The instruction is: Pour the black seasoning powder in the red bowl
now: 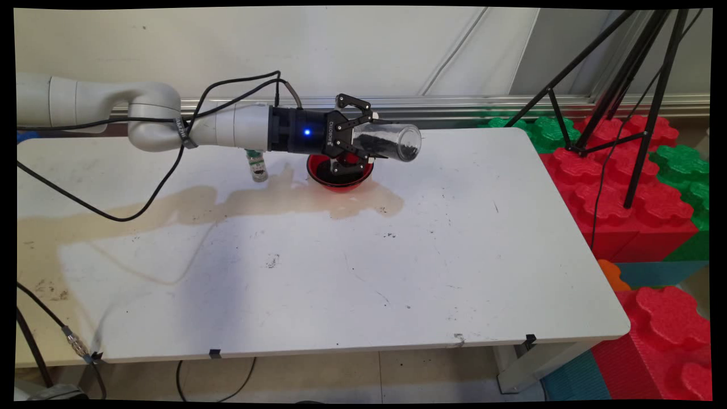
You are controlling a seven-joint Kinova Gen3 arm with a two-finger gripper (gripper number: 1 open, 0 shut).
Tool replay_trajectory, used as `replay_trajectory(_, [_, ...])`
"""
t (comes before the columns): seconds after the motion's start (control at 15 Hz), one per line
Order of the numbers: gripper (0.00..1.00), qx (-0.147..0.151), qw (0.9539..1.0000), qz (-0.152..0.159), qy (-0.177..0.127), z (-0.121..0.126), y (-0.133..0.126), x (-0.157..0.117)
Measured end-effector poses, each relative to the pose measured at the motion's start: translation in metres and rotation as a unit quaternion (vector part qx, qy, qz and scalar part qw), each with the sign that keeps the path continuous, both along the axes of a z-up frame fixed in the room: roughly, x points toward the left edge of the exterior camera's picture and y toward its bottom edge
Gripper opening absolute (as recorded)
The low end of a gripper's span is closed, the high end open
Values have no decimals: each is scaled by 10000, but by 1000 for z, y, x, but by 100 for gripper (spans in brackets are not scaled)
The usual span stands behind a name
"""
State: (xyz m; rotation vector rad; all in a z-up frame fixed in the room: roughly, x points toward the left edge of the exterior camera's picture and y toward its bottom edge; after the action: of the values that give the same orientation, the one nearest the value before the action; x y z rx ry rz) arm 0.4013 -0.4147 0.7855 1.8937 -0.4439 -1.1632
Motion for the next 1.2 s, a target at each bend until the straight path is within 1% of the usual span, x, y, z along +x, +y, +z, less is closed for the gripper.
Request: replay_trajectory(1.2, [0,-56,10000,32,4,-1,4,4])
